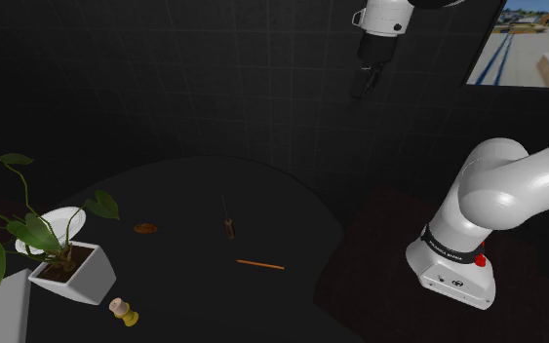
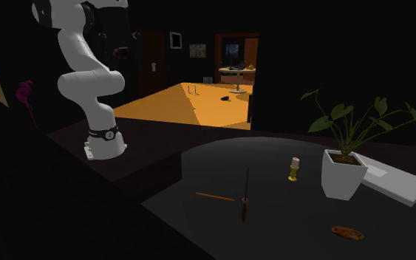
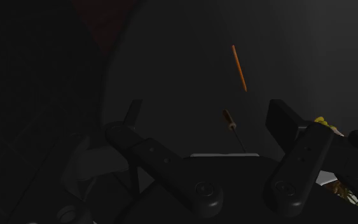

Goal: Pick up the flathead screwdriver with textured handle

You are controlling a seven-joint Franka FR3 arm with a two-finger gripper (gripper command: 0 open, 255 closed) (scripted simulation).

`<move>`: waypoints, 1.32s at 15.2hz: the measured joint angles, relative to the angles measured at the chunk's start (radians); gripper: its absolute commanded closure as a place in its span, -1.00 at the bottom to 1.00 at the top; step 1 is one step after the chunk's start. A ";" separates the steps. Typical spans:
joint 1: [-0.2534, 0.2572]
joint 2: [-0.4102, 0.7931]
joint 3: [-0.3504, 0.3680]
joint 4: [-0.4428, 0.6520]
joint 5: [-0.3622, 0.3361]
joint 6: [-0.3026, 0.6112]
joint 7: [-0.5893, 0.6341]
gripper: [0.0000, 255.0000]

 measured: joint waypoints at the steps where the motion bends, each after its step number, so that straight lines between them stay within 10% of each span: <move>1: 0.000 0.000 0.000 0.000 0.000 0.000 0.000 -1.00; 20: 0.039 0.475 0.230 -0.129 0.027 0.677 0.219 -1.00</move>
